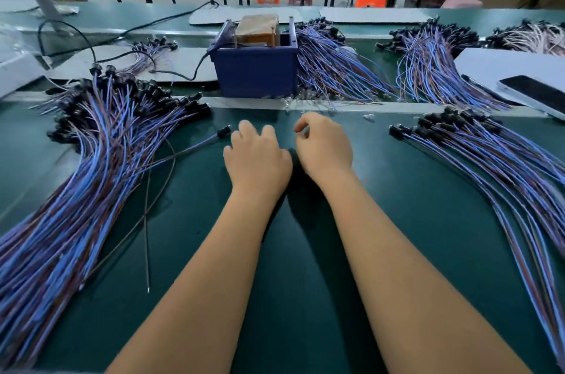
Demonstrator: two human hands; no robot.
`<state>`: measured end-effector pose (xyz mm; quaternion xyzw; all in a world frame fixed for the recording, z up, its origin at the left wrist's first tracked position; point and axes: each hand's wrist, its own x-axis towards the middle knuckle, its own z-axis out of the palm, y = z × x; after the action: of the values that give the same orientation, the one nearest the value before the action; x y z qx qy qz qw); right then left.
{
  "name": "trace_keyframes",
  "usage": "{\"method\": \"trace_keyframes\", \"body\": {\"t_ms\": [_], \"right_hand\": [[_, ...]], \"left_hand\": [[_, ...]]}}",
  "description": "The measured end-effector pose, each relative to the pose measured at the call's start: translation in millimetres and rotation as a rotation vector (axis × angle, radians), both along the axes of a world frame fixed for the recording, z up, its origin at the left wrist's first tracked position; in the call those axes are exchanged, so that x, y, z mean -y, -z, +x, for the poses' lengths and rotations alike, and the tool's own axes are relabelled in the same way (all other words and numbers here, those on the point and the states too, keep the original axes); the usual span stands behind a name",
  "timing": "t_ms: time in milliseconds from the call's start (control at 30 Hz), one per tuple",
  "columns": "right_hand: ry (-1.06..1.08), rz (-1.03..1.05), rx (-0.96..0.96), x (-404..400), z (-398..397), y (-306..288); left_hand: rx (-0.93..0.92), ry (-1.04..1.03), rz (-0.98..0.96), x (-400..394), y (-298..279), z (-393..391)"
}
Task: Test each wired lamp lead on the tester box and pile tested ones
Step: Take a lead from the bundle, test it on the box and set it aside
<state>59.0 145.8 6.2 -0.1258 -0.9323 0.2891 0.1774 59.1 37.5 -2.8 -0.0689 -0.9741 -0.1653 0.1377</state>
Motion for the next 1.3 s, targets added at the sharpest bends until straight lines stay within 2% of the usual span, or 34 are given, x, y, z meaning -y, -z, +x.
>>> {"method": "trace_keyframes", "body": {"t_ms": [67, 133, 233, 400, 467, 533, 567, 633, 700, 767, 833, 900, 967, 1033, 1133, 1200, 1300], "right_hand": [[-0.053, -0.062, -0.004, 20, -7, 2], [-0.096, -0.040, 0.035, 31, -10, 7], [-0.114, 0.021, 0.033, 29, -11, 16], [-0.170, -0.130, -0.045, 28, -9, 18], [-0.196, -0.197, -0.087, 30, -8, 17], [-0.233, -0.263, -0.104, 31, -8, 14], [-0.263, -0.369, -0.103, 32, -9, 11], [-0.364, -0.745, -0.072, 38, -10, 6], [-0.487, -1.163, 0.002, 39, -10, 3], [-0.616, -1.479, 0.148, 33, -9, -1], [-0.777, -1.696, 0.181, 26, -8, -1], [-0.819, -1.797, 0.091, 23, -7, -2], [-0.682, -1.834, 0.022, 21, -10, -3], [-0.484, -1.799, 0.007, 14, -14, -2], [-0.220, -1.580, -0.039, 5, -11, -2], [-0.134, -1.483, -0.160, 0, -10, 0], [-0.178, -1.490, -0.228, -5, -10, 0]], "left_hand": [[0.040, -0.099, 0.122, 21, -2, -11], [0.064, -0.173, 0.199, 36, -2, -19], [0.074, -0.218, 0.162, 44, 0, -28], [0.087, -0.268, 0.133, 37, 3, -41], [-0.002, -0.233, 0.318, 37, 4, -42], [-0.147, -0.108, 0.618, 35, -2, -39], [-0.200, -0.026, 0.744, 32, -7, -36], [-0.217, 0.162, 0.981, 23, -18, -28], [-0.136, 0.322, 1.201, 12, -29, -18], [-0.068, 0.409, 1.341, 5, -36, -11], [0.004, 0.488, 1.439, 1, -39, -6], [0.200, 0.562, 1.529, -1, -40, -4], [0.465, 0.642, 1.516, 0, -39, -5], [0.680, 0.695, 1.412, 4, -35, -7], [0.925, 0.676, 1.115, 15, -29, -13], [1.029, 0.669, 0.962, 25, -27, -16], [0.968, 0.569, 1.010, 39, -25, -25]]}}
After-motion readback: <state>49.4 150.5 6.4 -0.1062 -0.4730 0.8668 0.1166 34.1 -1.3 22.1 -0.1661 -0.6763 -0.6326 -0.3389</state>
